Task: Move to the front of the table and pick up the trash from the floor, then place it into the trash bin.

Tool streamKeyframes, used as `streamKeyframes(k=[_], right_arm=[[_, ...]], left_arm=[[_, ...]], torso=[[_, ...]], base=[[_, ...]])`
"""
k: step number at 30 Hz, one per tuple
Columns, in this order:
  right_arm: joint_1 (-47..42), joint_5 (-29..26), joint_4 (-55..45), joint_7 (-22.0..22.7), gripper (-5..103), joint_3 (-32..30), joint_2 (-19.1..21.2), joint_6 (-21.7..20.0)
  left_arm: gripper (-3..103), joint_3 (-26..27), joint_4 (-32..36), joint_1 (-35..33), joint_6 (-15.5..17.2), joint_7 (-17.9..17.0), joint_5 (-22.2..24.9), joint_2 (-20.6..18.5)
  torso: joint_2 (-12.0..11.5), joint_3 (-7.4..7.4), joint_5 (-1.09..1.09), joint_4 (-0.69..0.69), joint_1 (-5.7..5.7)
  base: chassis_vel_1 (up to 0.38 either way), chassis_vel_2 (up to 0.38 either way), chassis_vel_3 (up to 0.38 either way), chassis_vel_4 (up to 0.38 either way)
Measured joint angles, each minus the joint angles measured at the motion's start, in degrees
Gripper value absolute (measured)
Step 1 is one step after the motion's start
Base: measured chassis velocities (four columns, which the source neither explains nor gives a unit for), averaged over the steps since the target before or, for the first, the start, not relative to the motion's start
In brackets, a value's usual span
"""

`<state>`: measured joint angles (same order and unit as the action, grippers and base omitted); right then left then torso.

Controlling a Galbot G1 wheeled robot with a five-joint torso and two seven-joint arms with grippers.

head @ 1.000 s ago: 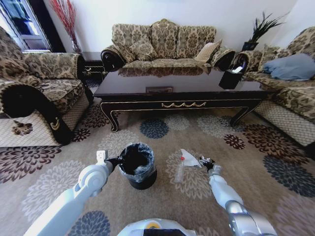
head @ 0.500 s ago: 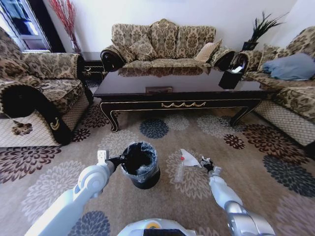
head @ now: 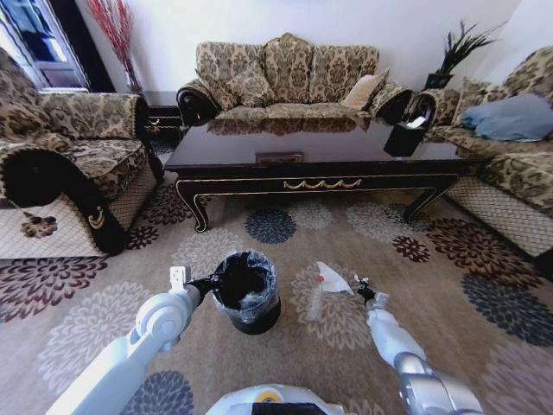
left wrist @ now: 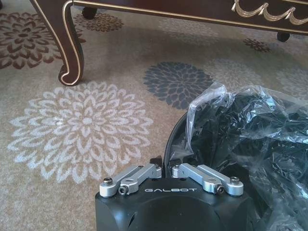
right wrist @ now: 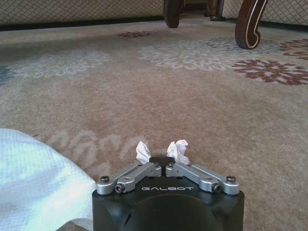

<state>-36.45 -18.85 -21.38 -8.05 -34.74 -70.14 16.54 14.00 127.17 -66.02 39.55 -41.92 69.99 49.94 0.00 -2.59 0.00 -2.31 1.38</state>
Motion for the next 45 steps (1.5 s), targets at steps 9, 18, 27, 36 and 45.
streamKeyframes(k=[9, 18, 27, 36, 45], right_arm=[[-2.09, 1.49, -2.7, -1.97, 2, 0.17, 0.13, 3.24], [-2.62, 0.35, -3.09, -4.4, 34, -0.14, 0.68, 4.6], [-2.63, 0.14, -2.93, -4.06, 68, -0.85, 0.35, 4.86], [-2.11, 4.0, -1.31, -1.35, 98, -2.61, 0.77, 4.13], [-0.53, 4.8, 0.07, 0.04, 100, -3.51, 0.56, 1.29]], left_arm=[[4, -0.39, -0.75, 0.59, -0.01, 0.11, -0.05, 0.03], [4, -0.73, -1.0, 0.59, -0.06, 0.17, 0.02, 0.29], [4, -0.73, -1.07, 0.66, -0.09, 0.27, 0.11, 0.42], [4, -0.73, -1.04, 0.56, -0.12, 0.65, 0.02, 0.65], [4, -1.77, 1.17, 0.78, -0.04, -0.2, 0.94, 0.01]], torso=[[0.0, 0.0, 0.0, 0.0, 0.0], [0.0, 0.0, 0.0, 0.0, 0.0], [0.0, 0.0, 0.0, 0.01, 0.0], [0.0, 0.0, -0.01, 0.0, 0.0], [0.0, 0.0, -0.01, 0.0, 0.0]], base=[[0.0, 0.0, 0.0, 0.0], [0.0, 0.0, 0.0, 0.0], [-0.022, 0.022, 0.025, -0.027], [-0.017, 0.015, 0.018, -0.016], [0.0, 0.0, 0.0, 0.0]])
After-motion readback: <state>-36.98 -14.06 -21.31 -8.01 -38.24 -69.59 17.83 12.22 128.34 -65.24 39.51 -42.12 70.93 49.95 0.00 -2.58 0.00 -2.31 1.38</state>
